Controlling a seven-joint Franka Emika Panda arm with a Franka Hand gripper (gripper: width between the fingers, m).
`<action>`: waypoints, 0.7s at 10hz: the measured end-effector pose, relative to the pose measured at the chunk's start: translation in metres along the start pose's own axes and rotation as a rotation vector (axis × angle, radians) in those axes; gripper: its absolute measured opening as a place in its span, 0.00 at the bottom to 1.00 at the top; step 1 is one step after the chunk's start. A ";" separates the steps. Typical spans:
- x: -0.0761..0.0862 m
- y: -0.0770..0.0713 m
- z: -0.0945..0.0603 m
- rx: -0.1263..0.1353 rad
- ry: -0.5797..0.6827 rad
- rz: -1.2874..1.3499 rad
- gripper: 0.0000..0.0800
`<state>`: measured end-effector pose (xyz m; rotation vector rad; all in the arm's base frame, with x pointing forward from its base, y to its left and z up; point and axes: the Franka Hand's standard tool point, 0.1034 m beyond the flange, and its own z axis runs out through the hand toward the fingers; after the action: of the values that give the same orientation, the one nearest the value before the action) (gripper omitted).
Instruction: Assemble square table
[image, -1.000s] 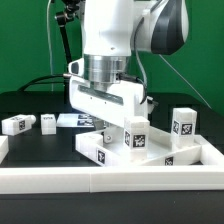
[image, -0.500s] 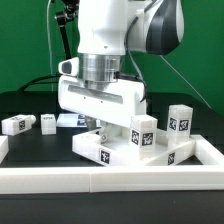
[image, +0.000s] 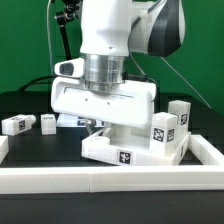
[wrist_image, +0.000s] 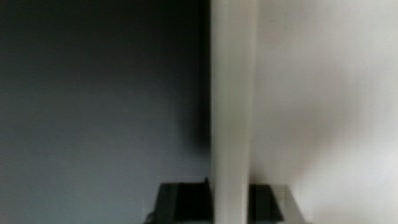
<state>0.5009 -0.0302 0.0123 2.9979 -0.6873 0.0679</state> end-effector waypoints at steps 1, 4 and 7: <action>0.004 -0.007 -0.001 -0.010 0.009 -0.073 0.08; 0.011 -0.009 -0.004 -0.018 0.025 -0.218 0.08; 0.013 -0.008 -0.005 -0.021 0.029 -0.372 0.08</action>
Offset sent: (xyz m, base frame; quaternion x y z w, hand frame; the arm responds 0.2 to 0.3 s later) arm 0.0000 0.0000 0.0000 0.0000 0.0000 -0.1296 0.9916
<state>0.5158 -0.0285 0.0173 3.0389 -0.1190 0.0839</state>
